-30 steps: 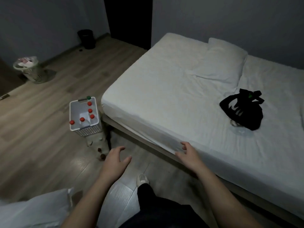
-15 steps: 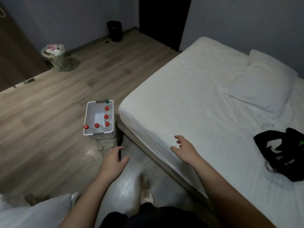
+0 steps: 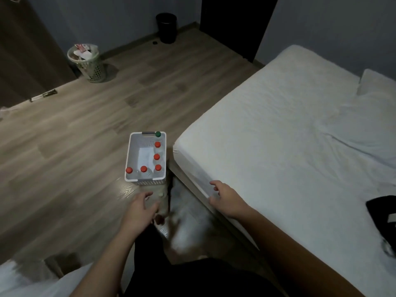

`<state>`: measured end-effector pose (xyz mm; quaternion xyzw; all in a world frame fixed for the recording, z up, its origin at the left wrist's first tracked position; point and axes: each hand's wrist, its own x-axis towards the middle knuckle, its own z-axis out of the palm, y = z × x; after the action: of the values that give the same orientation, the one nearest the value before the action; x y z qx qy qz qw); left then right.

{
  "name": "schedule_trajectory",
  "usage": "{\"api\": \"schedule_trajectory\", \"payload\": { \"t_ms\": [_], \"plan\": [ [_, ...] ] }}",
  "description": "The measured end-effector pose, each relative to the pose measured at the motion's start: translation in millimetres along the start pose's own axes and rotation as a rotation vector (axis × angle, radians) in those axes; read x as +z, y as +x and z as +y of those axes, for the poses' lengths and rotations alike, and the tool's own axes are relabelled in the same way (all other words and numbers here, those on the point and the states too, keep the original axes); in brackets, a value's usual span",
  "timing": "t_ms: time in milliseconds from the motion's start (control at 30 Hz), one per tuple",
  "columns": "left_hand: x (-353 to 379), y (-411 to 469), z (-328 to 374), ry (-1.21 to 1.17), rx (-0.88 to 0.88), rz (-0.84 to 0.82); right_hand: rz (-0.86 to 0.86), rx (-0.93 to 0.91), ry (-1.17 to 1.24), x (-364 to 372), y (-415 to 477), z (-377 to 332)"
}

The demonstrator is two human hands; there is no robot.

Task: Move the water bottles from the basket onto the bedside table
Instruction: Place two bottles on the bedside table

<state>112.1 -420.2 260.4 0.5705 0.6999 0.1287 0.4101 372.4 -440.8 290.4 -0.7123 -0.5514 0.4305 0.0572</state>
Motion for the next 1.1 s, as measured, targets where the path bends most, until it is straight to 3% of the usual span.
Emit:
{"api": "schedule_trajectory", "payload": {
  "t_ms": [367,533,733,967,1100],
  "plan": [
    [-130,153,-37,0.134,0.018,-0.194,-0.102,0.097,-0.026,48,126,-155],
    [-147,216,-50,0.171,0.03,-0.289,-0.117,0.076,0.018,75,191,-197],
    [-109,280,-101,0.337,-0.089,-0.393,-0.2,0.15,0.073,137,277,-182],
    [-39,333,-158,0.225,-0.078,-0.325,-0.204,0.157,0.098,222,360,-130],
    [-6,363,-184,0.382,-0.088,-0.31,-0.206,0.148,0.074,251,391,-115]
  ]
}}
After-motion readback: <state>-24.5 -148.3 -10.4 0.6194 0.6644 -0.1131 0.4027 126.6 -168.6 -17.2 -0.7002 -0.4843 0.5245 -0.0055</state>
